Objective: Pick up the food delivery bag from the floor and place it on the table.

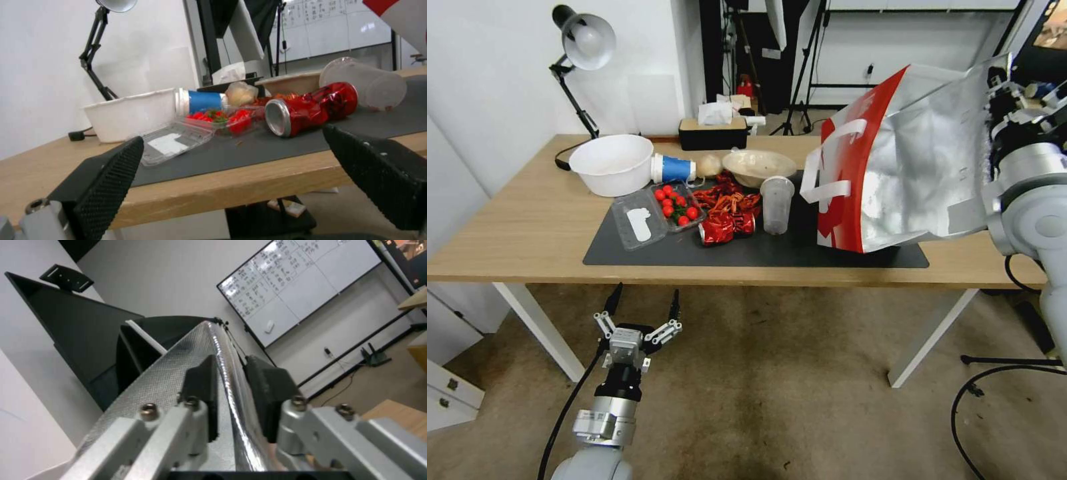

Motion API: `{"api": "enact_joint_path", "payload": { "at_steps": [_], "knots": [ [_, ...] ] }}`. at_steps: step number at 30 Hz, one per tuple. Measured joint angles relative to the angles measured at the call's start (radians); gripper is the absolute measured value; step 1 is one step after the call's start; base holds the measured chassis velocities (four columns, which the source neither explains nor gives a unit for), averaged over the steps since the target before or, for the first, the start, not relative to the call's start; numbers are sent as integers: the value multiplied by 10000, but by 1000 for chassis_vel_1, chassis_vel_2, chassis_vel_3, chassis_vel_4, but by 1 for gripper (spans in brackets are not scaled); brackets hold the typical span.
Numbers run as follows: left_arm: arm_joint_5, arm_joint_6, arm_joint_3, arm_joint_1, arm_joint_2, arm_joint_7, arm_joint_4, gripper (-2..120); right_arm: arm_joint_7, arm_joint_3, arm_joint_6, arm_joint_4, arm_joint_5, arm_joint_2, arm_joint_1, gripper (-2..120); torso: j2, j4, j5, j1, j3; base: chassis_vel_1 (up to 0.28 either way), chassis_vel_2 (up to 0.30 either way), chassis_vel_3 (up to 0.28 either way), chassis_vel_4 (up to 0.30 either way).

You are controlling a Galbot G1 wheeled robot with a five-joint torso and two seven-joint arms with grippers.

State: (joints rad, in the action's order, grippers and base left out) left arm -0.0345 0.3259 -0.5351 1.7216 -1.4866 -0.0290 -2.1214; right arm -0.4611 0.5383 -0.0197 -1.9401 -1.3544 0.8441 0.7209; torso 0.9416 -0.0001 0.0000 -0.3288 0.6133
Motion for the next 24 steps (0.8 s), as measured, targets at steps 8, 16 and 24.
{"api": "enact_joint_path", "payload": {
  "at_steps": [8, 16, 24],
  "knots": [
    [13, 46, 8, -13, 17, 6, 48, 100, 190, 30, -28, 61, 126, -115, 84, 45, 0, 0, 1, 0, 0, 0, 0, 0, 0],
    [14, 76, 51, -15, 7, 7, 68, 100, 434, 231, -36, -96, 179, -196, 422, 74, 0, 0, 1, 0, 0, 0, 0, 0, 0],
    [86, -41, 133, 25, 55, 136, -8, 100, 898, 543, -85, -409, 521, -104, 1148, 100, 0, 0, 0, 0, 0, 0, 0, 0, 0]
  ]
}}
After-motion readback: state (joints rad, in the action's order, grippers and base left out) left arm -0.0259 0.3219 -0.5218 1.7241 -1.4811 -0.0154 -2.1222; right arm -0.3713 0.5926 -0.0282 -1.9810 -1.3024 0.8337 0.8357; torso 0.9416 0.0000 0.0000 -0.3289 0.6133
